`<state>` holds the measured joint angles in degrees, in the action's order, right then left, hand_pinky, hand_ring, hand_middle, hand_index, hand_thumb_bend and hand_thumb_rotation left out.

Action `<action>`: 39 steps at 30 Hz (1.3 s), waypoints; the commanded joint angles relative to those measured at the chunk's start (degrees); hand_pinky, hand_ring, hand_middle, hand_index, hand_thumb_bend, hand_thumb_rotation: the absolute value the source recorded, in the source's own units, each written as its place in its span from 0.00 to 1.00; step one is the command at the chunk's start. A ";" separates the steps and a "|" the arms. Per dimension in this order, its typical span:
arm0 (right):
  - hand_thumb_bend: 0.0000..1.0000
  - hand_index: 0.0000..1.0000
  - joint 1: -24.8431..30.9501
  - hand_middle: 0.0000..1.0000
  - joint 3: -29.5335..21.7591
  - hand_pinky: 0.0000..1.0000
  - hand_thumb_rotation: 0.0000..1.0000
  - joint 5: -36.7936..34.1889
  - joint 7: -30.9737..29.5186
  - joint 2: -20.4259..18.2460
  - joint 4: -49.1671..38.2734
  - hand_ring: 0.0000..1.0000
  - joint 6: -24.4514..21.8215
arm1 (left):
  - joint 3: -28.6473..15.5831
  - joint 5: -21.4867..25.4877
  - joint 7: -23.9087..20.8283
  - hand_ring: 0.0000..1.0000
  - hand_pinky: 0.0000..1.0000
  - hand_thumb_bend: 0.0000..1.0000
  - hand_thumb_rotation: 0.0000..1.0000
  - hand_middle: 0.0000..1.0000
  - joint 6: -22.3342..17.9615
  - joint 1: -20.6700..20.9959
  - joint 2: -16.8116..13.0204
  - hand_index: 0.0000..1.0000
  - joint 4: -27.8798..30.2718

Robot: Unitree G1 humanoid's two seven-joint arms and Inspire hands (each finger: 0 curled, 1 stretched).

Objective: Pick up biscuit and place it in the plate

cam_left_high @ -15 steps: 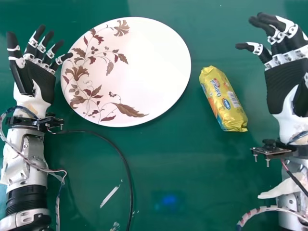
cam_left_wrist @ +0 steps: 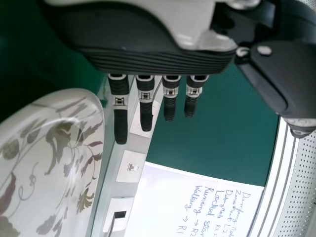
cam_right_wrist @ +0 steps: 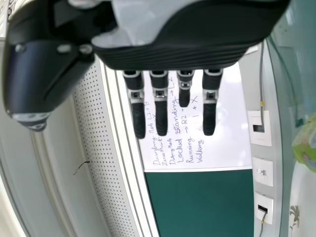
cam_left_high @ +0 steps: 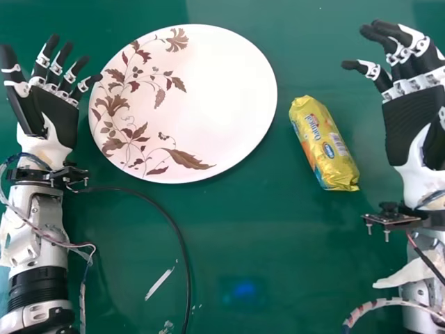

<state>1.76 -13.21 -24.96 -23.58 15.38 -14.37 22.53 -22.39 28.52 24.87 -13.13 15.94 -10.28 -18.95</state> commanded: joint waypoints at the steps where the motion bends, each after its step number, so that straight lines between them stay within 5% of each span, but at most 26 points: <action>1: 0.91 0.76 1.65 0.79 0.28 0.69 0.45 -0.60 -0.49 -1.90 1.45 0.79 0.67 | 0.59 0.99 0.46 0.87 0.66 1.00 0.86 0.97 0.69 -2.63 3.16 0.98 -2.97; 5: 0.92 0.76 1.70 0.79 0.25 0.74 0.46 -0.02 -0.16 -2.13 1.53 0.80 0.98 | 0.45 0.87 -0.06 0.87 0.64 1.00 0.86 0.97 1.22 -2.60 3.14 0.97 -2.86; 11: 0.92 0.76 1.01 0.79 0.38 0.64 0.45 1.10 0.50 -2.02 1.82 0.78 0.79 | 0.10 1.08 -0.17 0.87 0.65 1.00 0.88 0.96 1.56 -2.53 3.04 0.95 -3.08; 28: 0.90 0.79 -0.11 0.88 0.60 0.81 0.43 0.26 0.45 -2.70 4.49 0.87 3.18 | 0.43 2.12 -0.21 0.87 0.64 1.00 0.86 0.96 2.88 -2.92 3.86 0.96 -1.80; 39: 0.89 0.81 2.44 0.89 -2.26 0.81 0.43 9.66 6.37 0.08 -1.98 0.88 1.91 | 0.29 2.63 0.22 0.90 0.77 1.00 0.86 0.96 2.69 -2.96 4.38 0.96 -2.22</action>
<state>2.42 -15.07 -17.54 -18.59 15.95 -15.06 25.22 -22.81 30.38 24.71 -11.71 16.27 -9.12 -18.56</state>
